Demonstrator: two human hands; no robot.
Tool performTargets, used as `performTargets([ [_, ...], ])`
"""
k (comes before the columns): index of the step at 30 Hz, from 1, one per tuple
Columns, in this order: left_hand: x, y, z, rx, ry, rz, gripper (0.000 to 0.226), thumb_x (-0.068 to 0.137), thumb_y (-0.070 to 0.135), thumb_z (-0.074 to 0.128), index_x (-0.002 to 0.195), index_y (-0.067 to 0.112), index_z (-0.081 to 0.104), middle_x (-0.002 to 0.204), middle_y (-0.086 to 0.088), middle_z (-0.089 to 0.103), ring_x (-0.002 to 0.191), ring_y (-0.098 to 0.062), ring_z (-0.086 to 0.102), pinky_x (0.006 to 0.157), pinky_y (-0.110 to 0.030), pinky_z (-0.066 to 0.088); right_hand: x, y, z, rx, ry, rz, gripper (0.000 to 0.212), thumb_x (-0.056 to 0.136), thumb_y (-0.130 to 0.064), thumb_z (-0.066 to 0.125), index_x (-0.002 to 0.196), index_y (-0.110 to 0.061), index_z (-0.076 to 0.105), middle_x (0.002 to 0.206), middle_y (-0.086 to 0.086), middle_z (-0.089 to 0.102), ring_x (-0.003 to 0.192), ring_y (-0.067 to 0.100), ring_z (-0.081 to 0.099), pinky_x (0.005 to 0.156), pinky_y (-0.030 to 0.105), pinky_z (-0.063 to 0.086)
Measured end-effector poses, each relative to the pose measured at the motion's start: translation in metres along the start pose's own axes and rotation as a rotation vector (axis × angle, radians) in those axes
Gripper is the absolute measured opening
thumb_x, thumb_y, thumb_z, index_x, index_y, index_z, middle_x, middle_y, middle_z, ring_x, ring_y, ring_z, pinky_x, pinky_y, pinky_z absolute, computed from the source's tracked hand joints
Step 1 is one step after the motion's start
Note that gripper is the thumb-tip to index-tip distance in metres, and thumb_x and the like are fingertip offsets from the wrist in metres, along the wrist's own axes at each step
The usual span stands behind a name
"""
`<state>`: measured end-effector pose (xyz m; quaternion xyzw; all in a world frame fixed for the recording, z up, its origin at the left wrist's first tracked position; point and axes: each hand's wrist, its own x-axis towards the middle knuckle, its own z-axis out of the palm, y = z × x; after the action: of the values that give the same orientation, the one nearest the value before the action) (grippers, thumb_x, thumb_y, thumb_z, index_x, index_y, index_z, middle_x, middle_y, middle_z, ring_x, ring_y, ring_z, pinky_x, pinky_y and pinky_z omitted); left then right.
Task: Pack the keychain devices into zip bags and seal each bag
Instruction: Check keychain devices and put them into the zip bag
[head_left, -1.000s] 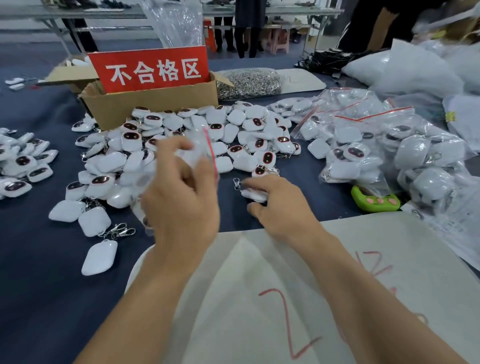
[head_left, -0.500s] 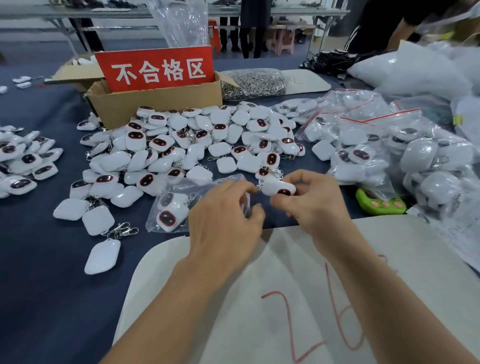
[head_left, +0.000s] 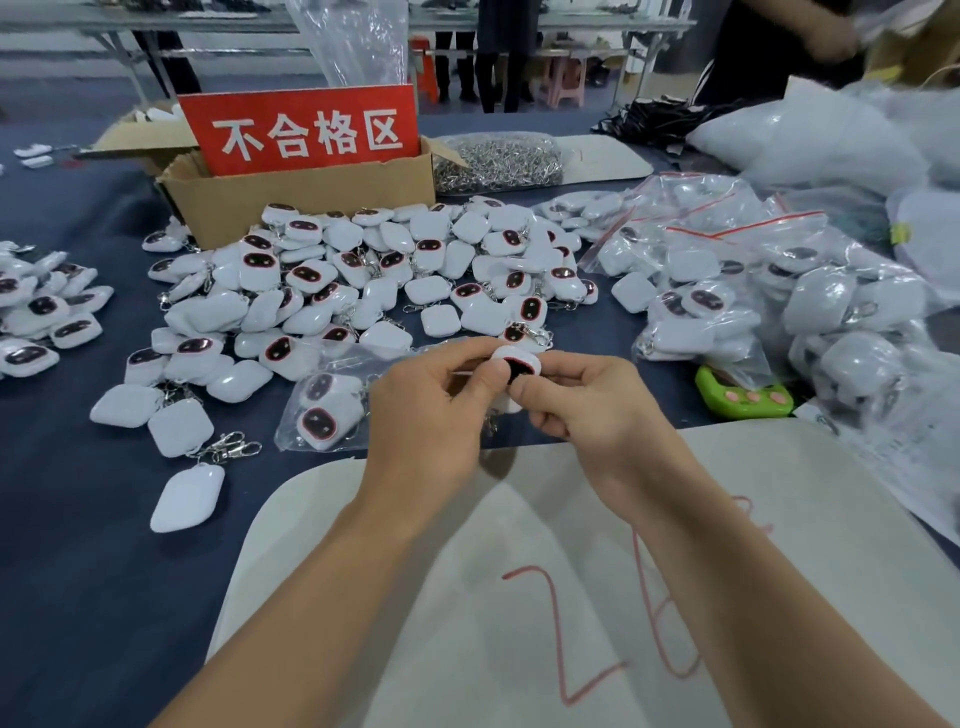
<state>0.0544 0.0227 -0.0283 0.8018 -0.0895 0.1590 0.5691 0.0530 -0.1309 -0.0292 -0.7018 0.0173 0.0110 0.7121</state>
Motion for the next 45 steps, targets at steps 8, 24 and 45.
performTargets([
  [8, 0.003, -0.001, 0.002, -0.060, 0.008, -0.035, 0.035, 0.087, 0.032, 0.066, 0.082, 0.067, 0.069, 0.076, 0.015, 0.075, 0.073, -0.016, 0.071, 0.077, -0.047, 0.061, 0.002, -0.009, 0.005, 0.075, -0.019, 0.100, 0.021, 0.099, -0.005, 0.059, 0.100, -0.006, 0.081, 0.105, 0.026, 0.075, 0.090, 0.029, 0.062, 0.086, 0.043, 0.051],
  [24, 0.007, -0.009, -0.008, -0.105, -0.041, -0.015, 0.039, 0.091, 0.025, 0.065, 0.080, 0.061, 0.074, 0.074, -0.002, 0.075, 0.063, -0.030, 0.065, 0.065, -0.048, 0.055, -0.001, -0.008, 0.008, -0.191, 0.109, -0.015, 0.015, 0.082, -0.015, 0.073, 0.083, -0.025, 0.084, 0.074, 0.005, 0.076, 0.059, 0.009, 0.062, 0.081, 0.043, 0.061],
  [45, 0.005, -0.010, -0.006, -0.090, -0.020, -0.002, 0.022, 0.087, 0.036, 0.068, 0.091, 0.057, 0.076, 0.076, 0.014, 0.077, 0.069, -0.018, 0.074, 0.068, -0.048, 0.062, -0.002, -0.011, 0.007, -0.066, -0.127, 0.011, 0.019, 0.086, 0.004, 0.070, 0.095, -0.012, 0.077, 0.085, 0.013, 0.077, 0.076, 0.020, 0.068, 0.079, 0.043, 0.059],
])
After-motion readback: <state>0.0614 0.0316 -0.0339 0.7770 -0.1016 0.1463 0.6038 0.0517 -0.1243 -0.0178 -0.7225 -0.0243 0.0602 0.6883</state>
